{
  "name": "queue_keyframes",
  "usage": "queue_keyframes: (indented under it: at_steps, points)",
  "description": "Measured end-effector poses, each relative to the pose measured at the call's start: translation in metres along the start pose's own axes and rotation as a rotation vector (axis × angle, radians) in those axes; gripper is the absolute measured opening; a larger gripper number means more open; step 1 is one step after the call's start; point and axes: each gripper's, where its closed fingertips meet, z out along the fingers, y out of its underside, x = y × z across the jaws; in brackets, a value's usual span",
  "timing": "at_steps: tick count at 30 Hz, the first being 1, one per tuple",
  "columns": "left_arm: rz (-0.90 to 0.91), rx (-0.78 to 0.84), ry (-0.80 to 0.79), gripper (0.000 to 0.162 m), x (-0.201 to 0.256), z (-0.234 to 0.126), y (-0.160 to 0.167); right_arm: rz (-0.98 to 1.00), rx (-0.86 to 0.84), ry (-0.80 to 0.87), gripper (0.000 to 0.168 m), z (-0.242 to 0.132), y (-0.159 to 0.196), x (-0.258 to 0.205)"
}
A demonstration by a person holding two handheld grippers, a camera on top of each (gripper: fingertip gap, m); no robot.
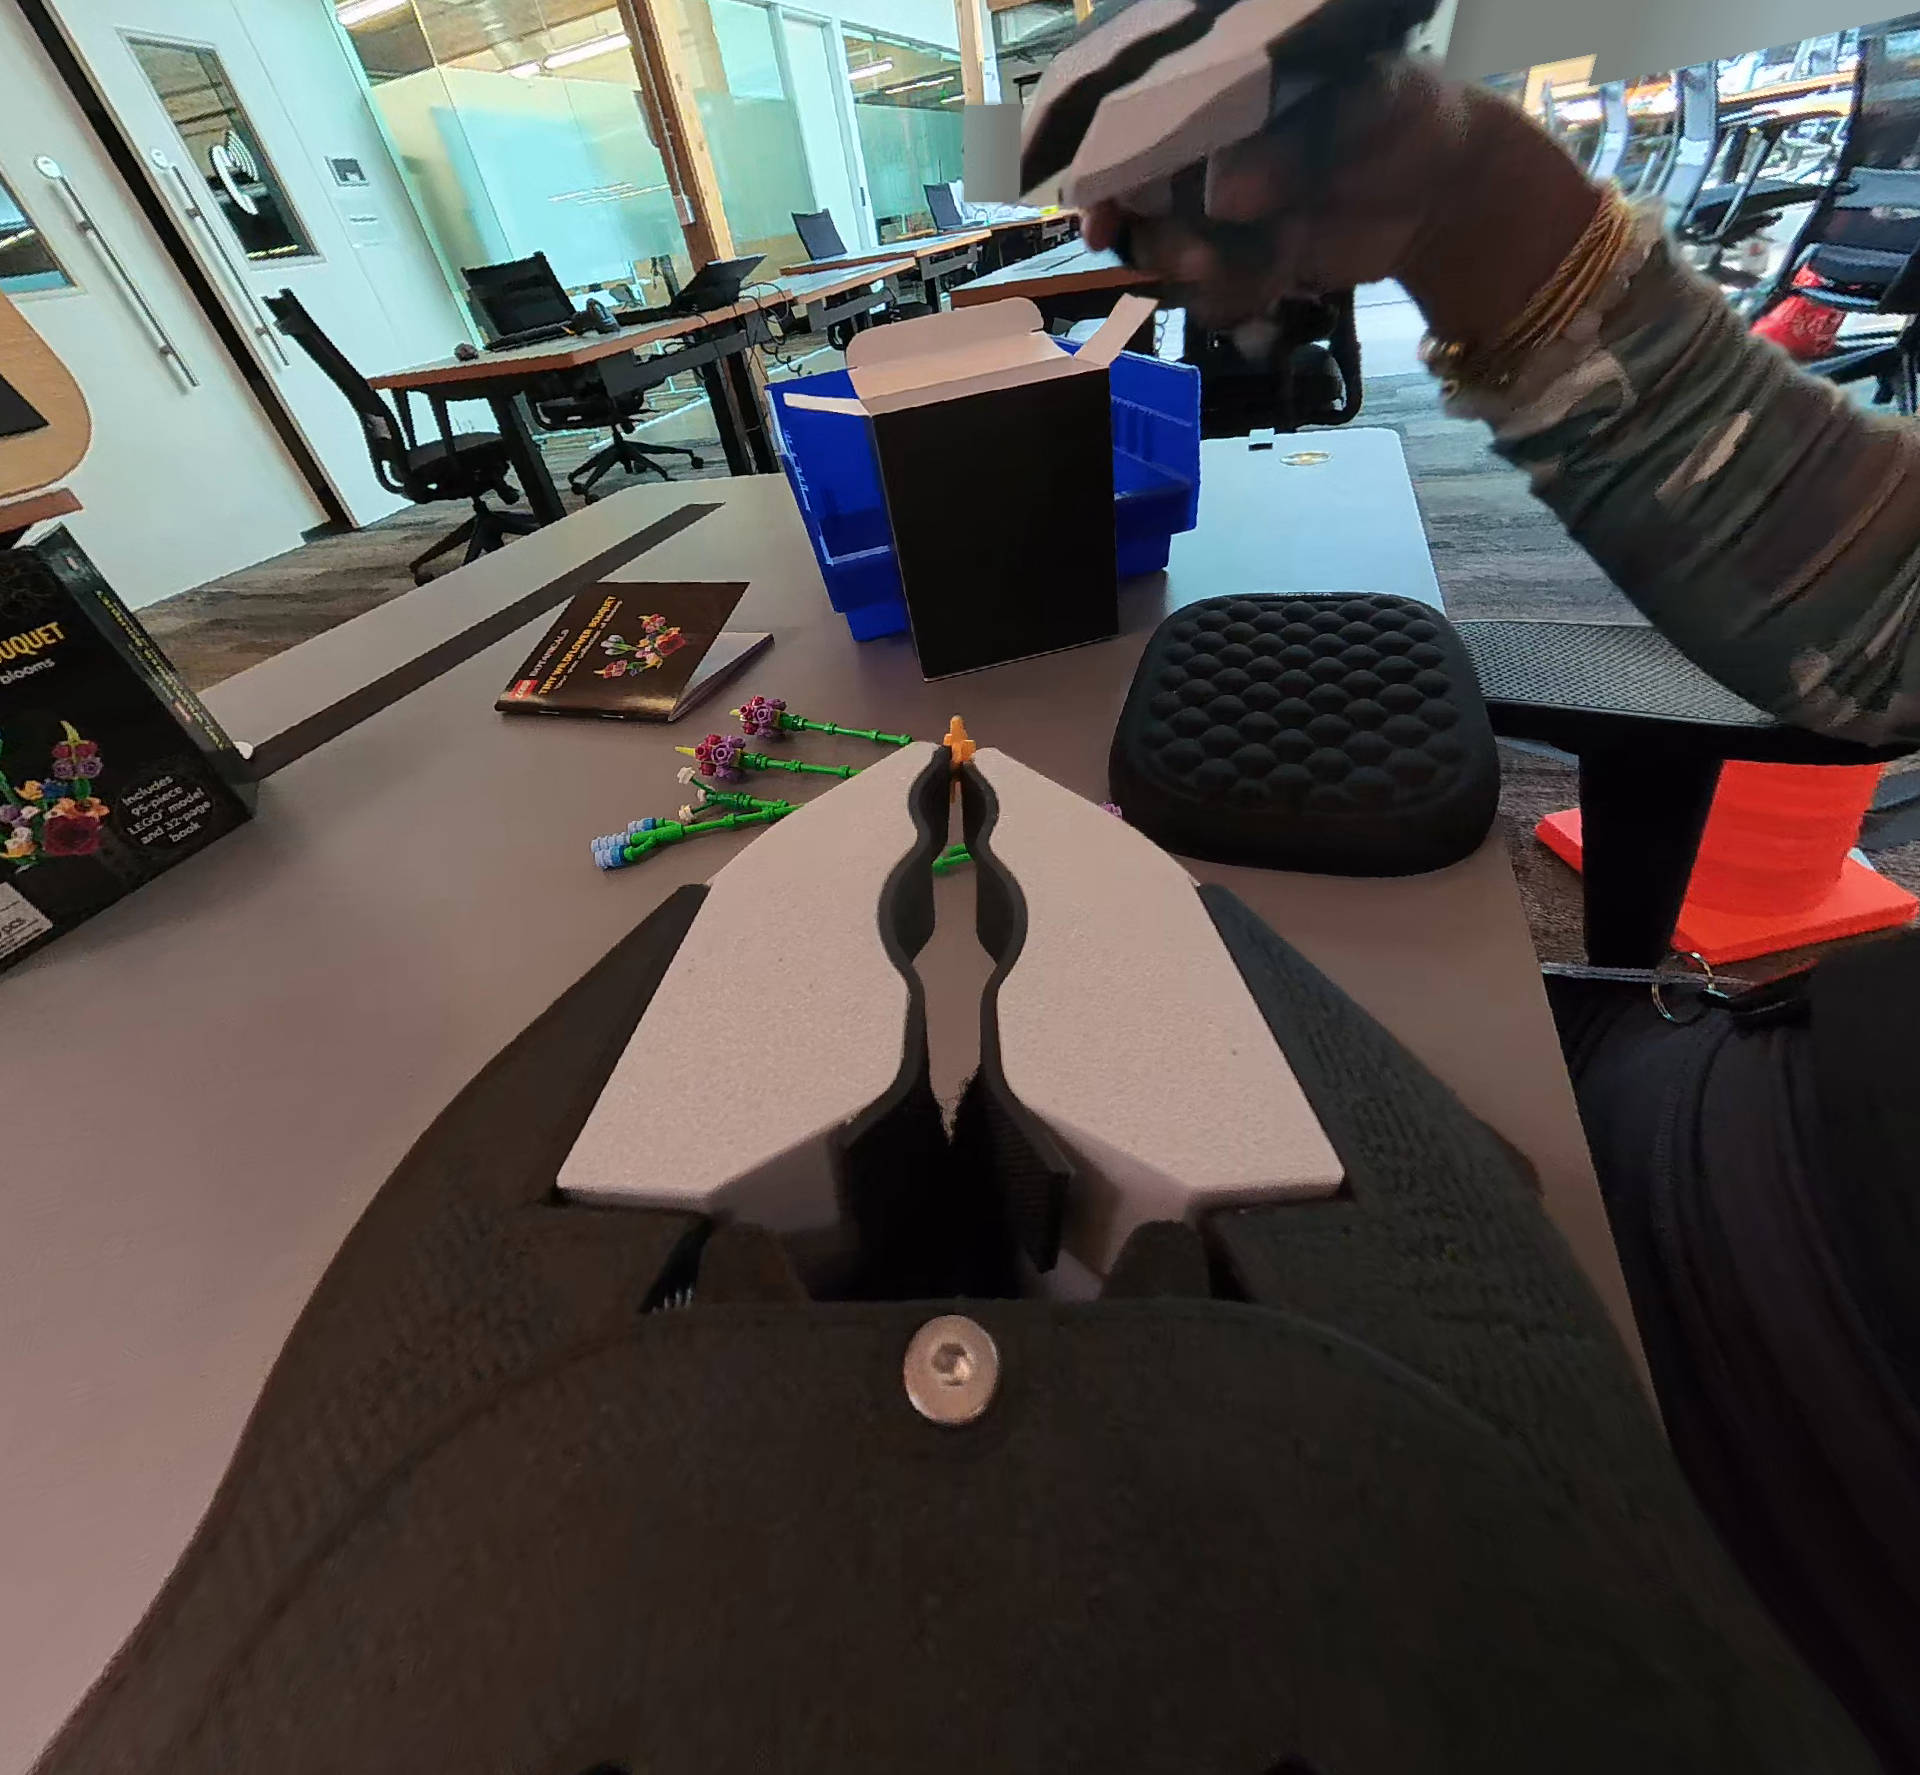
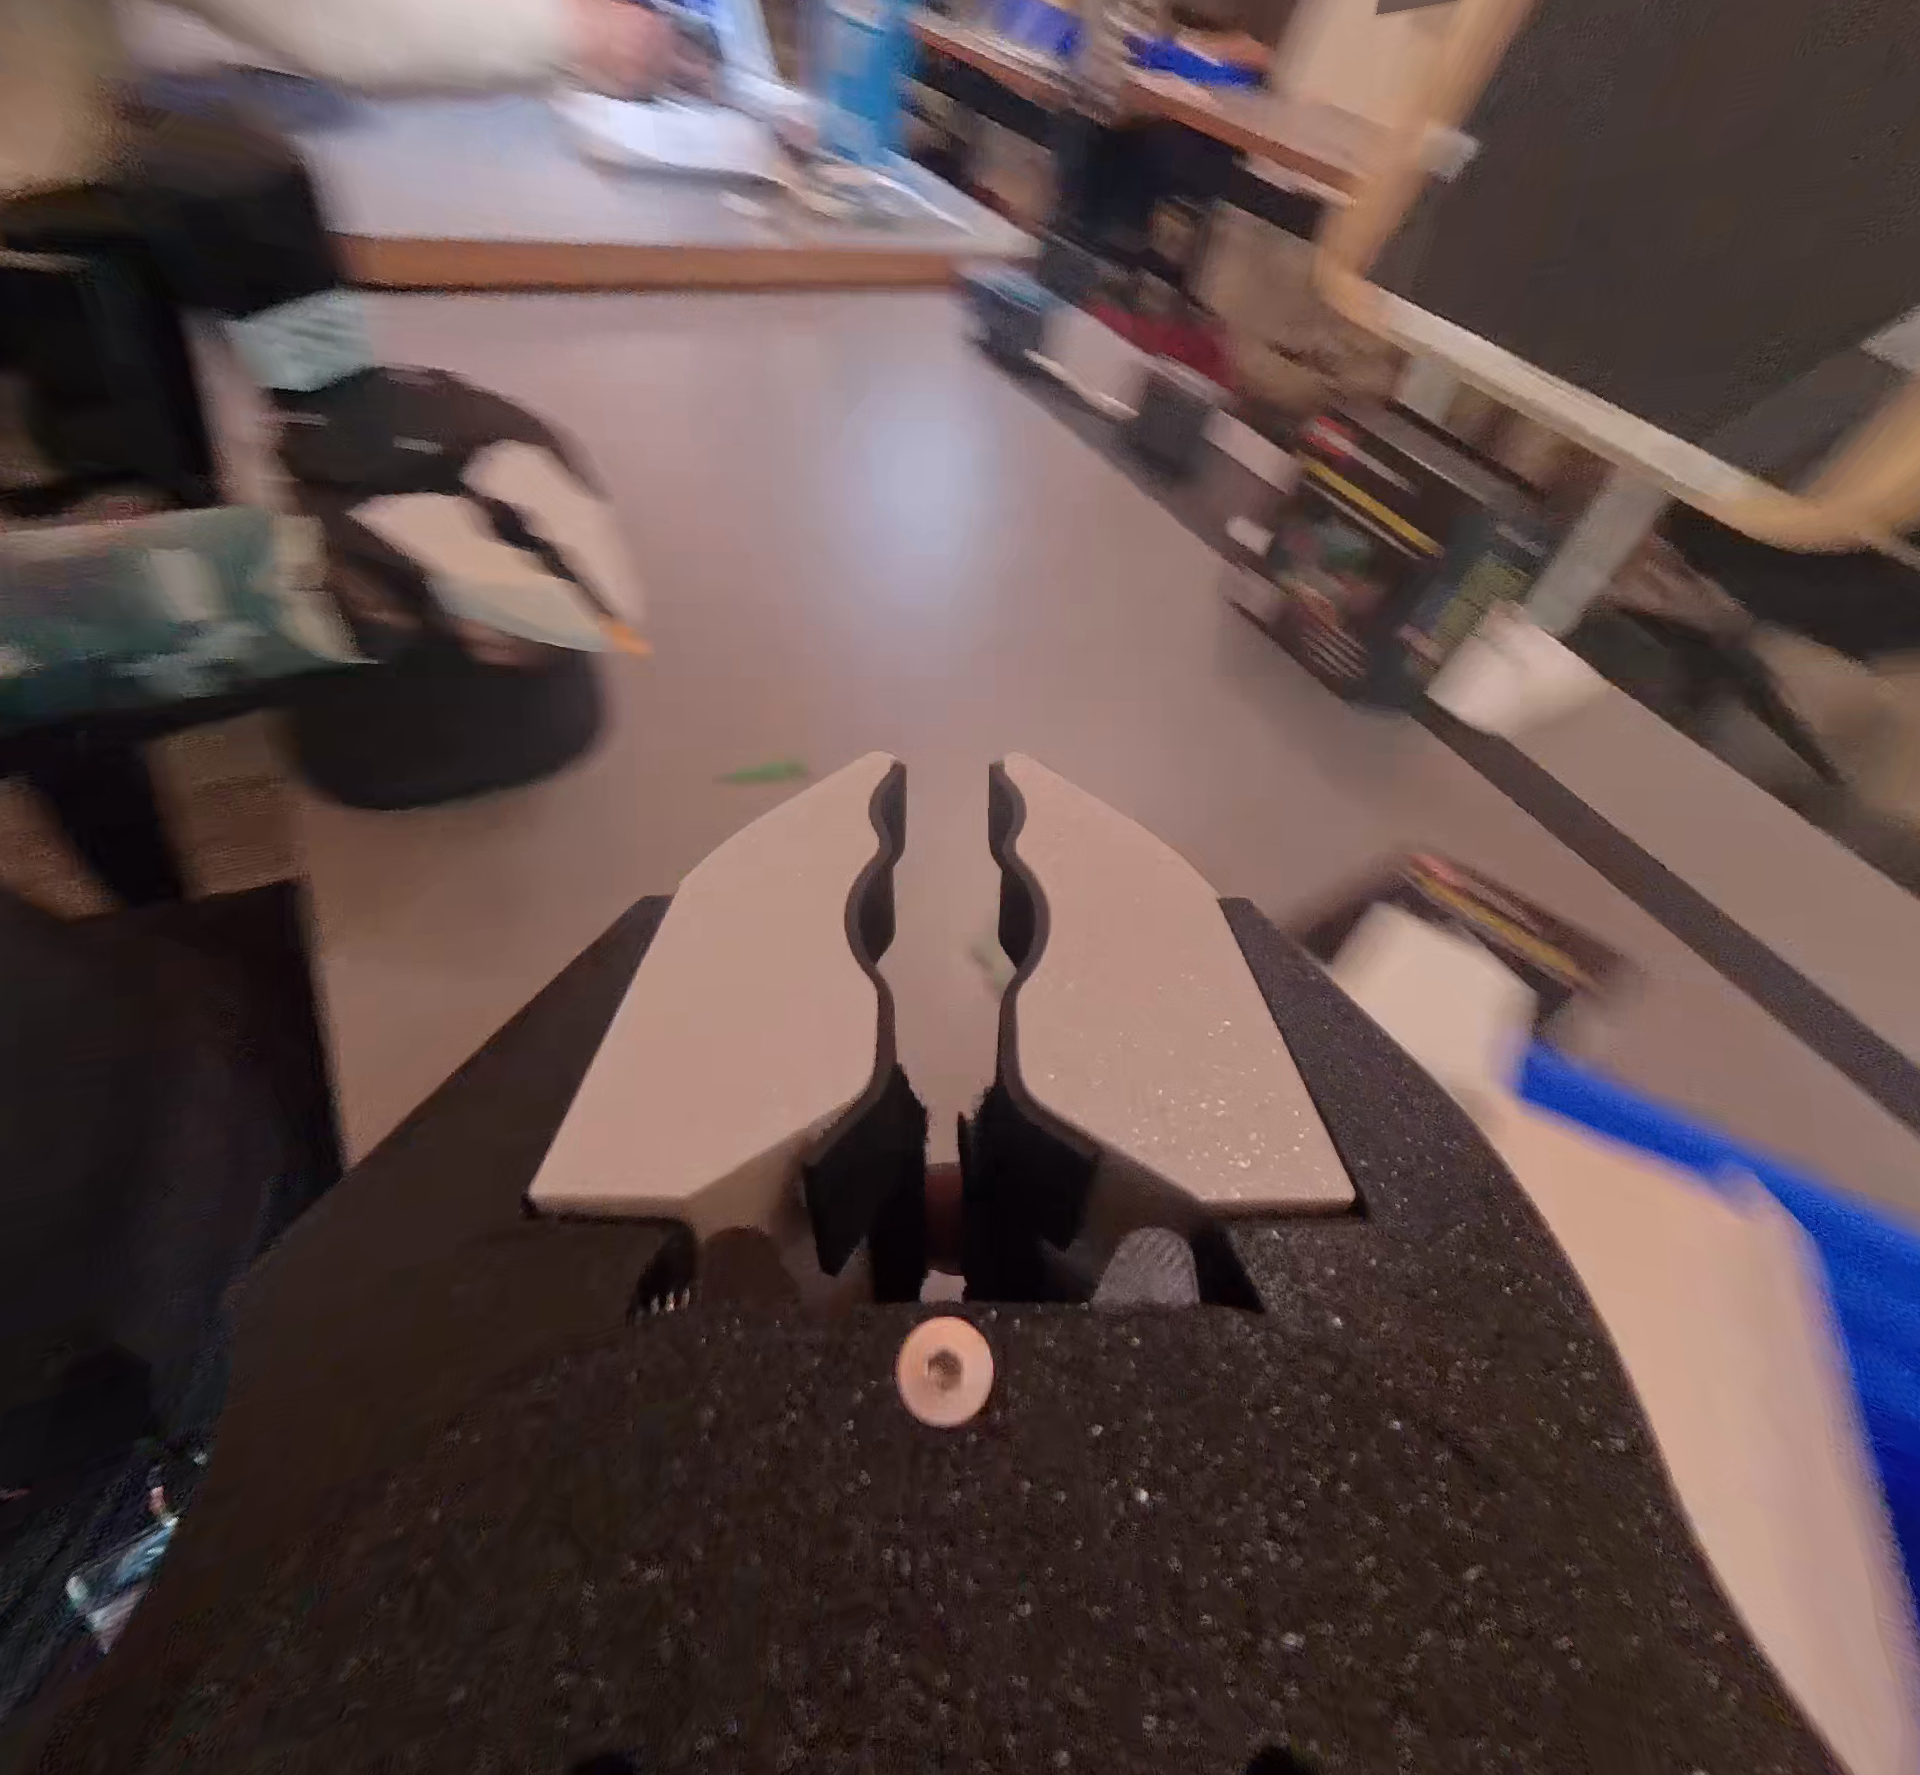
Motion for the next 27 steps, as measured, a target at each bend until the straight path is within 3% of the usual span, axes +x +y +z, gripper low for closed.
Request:
queue_keyframes:
  at_steps: [3, 6, 11, 24, 27]
  points:
    - [0.016, 0.018, 0.025, 0.002, 0.004, -0.001, -0.002, -0.077, 0.075, -0.305, 0.014, 0.049, -0.008, -0.066]
    - [0.034, 0.051, 0.056, 0.002, 0.009, -0.004, -0.007, -0.125, 0.058, -0.417, 0.013, 0.091, 0.007, -0.103]
    - [0.046, 0.07, 0.07, 0.002, 0.012, -0.005, -0.009, -0.123, 0.08, -0.43, 0.014, 0.117, 0.02, -0.116]
    - [0.057, 0.075, 0.077, 0.003, 0.014, -0.004, -0.01, -0.175, 0.102, -0.425, 0.005, 0.122, 0.022, -0.12]
    - [0.057, 0.069, 0.045, 0.01, 0.01, -0.004, -0.009, -0.213, 0.045, -0.351, 0.005, 0.112, 0.019, -0.104]
